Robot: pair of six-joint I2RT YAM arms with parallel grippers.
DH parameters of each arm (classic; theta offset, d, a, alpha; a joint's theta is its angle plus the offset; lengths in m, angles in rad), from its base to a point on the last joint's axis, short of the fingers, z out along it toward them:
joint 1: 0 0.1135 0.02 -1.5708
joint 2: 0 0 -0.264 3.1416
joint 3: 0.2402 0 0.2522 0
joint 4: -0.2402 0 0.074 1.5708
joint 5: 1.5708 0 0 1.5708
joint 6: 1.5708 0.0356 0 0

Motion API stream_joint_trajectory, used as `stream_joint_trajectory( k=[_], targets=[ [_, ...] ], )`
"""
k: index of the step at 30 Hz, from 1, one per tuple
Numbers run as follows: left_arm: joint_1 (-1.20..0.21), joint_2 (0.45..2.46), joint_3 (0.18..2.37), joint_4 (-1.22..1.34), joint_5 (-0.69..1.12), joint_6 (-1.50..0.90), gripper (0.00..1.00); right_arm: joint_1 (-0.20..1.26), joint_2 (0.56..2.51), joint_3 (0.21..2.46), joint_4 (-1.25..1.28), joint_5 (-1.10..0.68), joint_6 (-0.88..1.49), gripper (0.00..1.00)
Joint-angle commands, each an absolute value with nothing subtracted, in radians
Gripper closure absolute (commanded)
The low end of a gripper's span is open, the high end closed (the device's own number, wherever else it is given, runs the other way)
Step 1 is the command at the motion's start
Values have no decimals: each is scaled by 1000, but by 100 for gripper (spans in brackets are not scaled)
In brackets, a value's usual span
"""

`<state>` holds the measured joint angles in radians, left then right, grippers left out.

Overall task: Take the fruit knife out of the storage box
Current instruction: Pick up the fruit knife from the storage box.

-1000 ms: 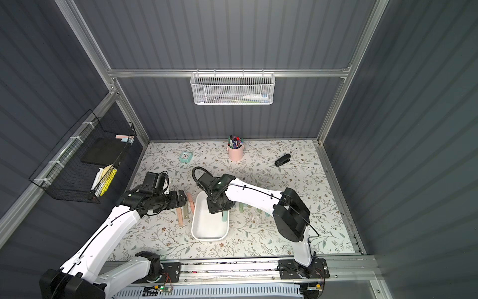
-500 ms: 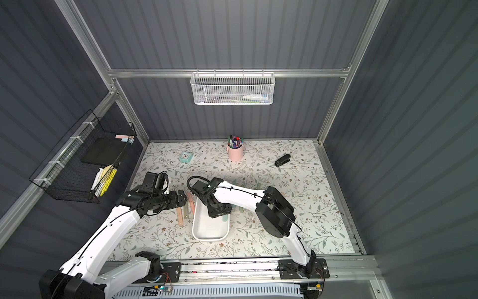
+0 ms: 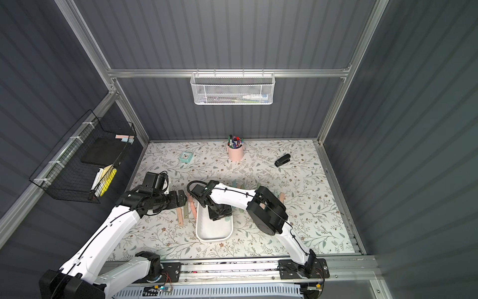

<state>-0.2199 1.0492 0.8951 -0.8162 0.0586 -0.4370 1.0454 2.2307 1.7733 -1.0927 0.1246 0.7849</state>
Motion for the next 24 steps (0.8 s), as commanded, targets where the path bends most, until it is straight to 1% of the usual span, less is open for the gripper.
stream_joint_trajectory(
  k=[1, 11, 18, 24],
  targets=[
    [-224, 1034, 893, -816, 49, -442, 1, 1046, 2241, 1779, -1097, 111, 796, 50],
    [-224, 1030, 892, -817, 48, -442, 1, 1046, 2201, 1717, -918, -39, 740, 51],
    [-224, 1035, 892, -813, 49, -443, 1, 1046, 2149, 1701, -969, 140, 776, 50],
    [-224, 1035, 891, -814, 51, -443, 1, 1042, 2187, 1737, -995, 166, 759, 48]
  ],
)
